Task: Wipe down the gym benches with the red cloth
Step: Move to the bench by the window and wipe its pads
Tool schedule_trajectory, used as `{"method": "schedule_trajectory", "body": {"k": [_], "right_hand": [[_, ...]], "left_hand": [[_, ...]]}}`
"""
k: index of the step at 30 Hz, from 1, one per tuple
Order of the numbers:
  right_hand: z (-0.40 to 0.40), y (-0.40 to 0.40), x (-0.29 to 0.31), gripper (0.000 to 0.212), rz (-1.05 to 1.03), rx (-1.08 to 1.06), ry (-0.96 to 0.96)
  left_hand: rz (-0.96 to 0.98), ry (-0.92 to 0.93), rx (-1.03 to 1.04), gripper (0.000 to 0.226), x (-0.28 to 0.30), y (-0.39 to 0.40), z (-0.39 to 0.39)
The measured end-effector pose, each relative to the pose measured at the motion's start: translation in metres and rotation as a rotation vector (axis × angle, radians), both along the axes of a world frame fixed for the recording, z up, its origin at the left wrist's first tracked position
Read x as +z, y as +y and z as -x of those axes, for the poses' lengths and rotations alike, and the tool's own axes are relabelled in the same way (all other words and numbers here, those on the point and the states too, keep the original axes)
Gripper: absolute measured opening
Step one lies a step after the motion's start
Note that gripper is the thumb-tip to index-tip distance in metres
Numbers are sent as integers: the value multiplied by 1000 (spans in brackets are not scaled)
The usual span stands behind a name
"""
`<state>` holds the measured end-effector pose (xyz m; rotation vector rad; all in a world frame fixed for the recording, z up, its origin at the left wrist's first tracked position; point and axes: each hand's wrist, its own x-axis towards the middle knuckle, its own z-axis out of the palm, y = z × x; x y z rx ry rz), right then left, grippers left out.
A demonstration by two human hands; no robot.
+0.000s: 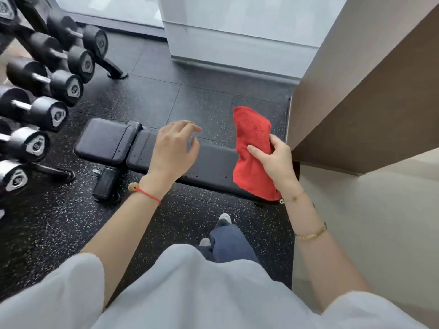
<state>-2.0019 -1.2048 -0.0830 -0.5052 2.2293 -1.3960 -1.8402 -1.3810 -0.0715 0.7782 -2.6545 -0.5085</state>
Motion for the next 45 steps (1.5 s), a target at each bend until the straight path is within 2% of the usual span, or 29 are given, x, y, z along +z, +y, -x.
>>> {"method": "schedule_trajectory", "body": {"k": [7,11,24,28,31,35,39,41,43,45], "right_hand": [[61,-55,-74,33,-109,-3,-27],[83,-72,-136,32,-155,-2,-32],[85,-88,-378,30,-246,13,51],[81,-89,-433,43,-251,27,148],[78,-86,-463,54,-209,-1,256],[83,-75,-488,63,-185,0,512],[91,-62,-503,67,-438,-18,884],[95,-62,-505,64,-544,58,1005],[96,-68,-507,62,-568,227,937],[94,-76,-512,57,-596,337,755]], "left_hand": [[-30,-49,8,25,-77,-61,86],[-25,-58,-22,28,-141,-74,114],[72,-142,-173,31,-409,-71,91],[121,-82,-180,31,-467,-66,88],[157,-31,-185,34,-498,-61,91],[192,34,-182,35,-524,-57,94],[199,45,-176,35,-541,-56,94],[185,64,-173,34,-544,-58,94],[168,74,-171,34,-546,-59,94],[160,68,-168,33,-548,-58,93]]}}
